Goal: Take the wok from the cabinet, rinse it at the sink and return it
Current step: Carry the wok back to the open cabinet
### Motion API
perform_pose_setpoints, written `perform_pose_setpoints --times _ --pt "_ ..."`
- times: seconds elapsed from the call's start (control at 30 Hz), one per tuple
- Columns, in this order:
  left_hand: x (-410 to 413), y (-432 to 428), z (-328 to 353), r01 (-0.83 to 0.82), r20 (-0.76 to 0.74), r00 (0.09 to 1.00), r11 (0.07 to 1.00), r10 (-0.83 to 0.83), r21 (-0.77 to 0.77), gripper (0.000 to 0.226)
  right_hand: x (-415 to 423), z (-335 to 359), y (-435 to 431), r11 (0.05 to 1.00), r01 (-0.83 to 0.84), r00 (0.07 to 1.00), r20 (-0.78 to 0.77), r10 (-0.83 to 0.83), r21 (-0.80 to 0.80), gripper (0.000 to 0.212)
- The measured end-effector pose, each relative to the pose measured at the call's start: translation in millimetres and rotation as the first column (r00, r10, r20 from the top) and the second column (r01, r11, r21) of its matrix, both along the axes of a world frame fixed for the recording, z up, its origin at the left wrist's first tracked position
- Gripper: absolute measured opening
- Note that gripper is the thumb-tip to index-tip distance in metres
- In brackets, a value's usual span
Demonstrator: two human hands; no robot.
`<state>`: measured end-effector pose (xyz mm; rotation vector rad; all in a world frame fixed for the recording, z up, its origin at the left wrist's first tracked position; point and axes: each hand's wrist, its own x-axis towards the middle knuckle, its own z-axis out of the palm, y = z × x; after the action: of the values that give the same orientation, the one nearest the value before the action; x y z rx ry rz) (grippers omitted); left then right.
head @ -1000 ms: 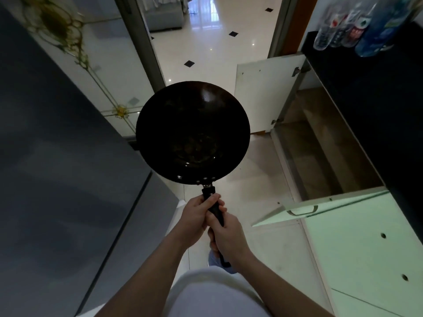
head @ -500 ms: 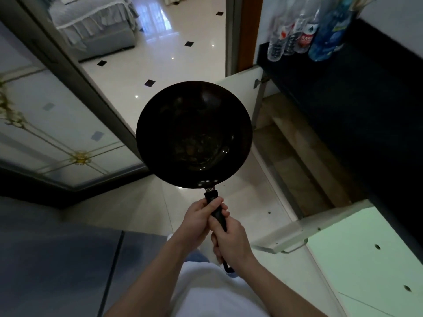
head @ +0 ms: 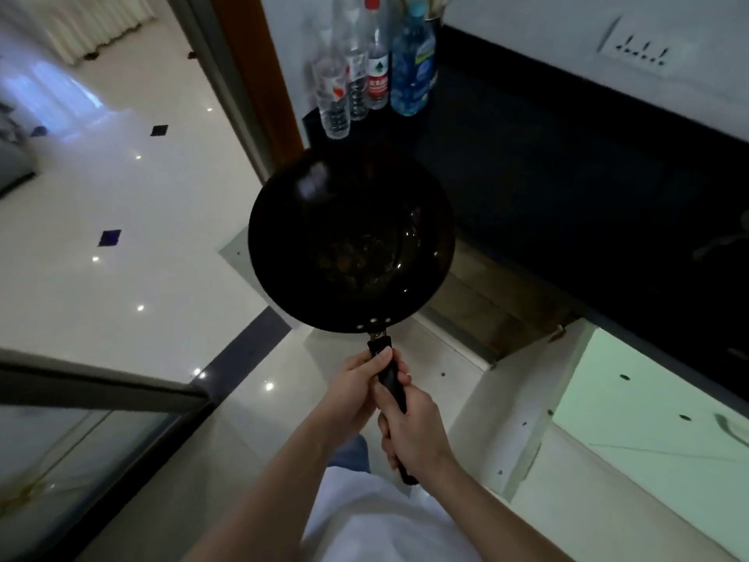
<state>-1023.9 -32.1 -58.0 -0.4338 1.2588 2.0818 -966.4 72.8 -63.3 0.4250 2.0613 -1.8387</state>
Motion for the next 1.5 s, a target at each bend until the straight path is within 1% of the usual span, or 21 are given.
perform_pose_setpoints --times 0.1,0.2,0.33,0.43,0.53,0.63,0.83,0.97,1.13,1.3,1.5 --pt "-41 -11 6 0.125 -0.003 0.992 0.992 -0.125 -0.007 0.020 -29 2 -18 0.993 0.118 0.993 0.017 -0.118 0.016 0.022" --pt "-78 -22 7 0.233 0.027 0.972 0.972 -0.234 0.011 0.020 -56 4 -36 0.972 0.230 0.972 0.039 -0.232 0.040 0.024" --pt "-115 -25 5 0.359 0.023 0.933 0.933 -0.360 0.034 0.021 -82 9 -50 0.939 0.338 0.938 0.058 -0.342 0.062 0.024" --pt "-131 -19 4 0.431 0.013 0.902 0.902 -0.431 0.032 0.023 -94 10 -52 0.909 0.406 0.908 0.067 -0.413 0.089 0.024" --pt "-148 -8 4 0.487 0.010 0.873 0.872 -0.488 0.040 0.022 -106 14 -48 0.874 0.474 0.873 0.073 -0.482 0.105 0.032" --pt "-165 7 4 0.533 0.008 0.846 0.845 -0.533 0.044 0.021 -120 17 -40 0.834 0.549 0.828 0.098 -0.552 0.058 0.036" --pt "-204 50 0 0.569 0.024 0.821 0.821 -0.570 0.049 0.021 -156 20 -6 0.785 0.619 0.779 0.103 -0.618 0.021 0.036" --pt "-235 87 -2 0.566 0.048 0.822 0.824 -0.567 0.042 0.023 -185 17 30 0.787 0.617 0.783 0.087 -0.616 0.018 0.036" --pt "-269 141 0 0.552 0.055 0.832 0.833 -0.553 0.025 0.021 -219 13 83 0.795 0.600 0.794 0.060 -0.606 0.093 0.041" --pt "-289 187 1 0.536 0.095 0.841 0.845 -0.533 0.002 0.023 -239 16 130 0.789 0.614 0.786 0.071 -0.615 0.038 0.037" --pt "-303 219 0 0.568 0.135 0.819 0.822 -0.558 -0.048 0.030 -256 12 159 0.760 0.648 0.753 0.106 -0.650 0.053 0.036"
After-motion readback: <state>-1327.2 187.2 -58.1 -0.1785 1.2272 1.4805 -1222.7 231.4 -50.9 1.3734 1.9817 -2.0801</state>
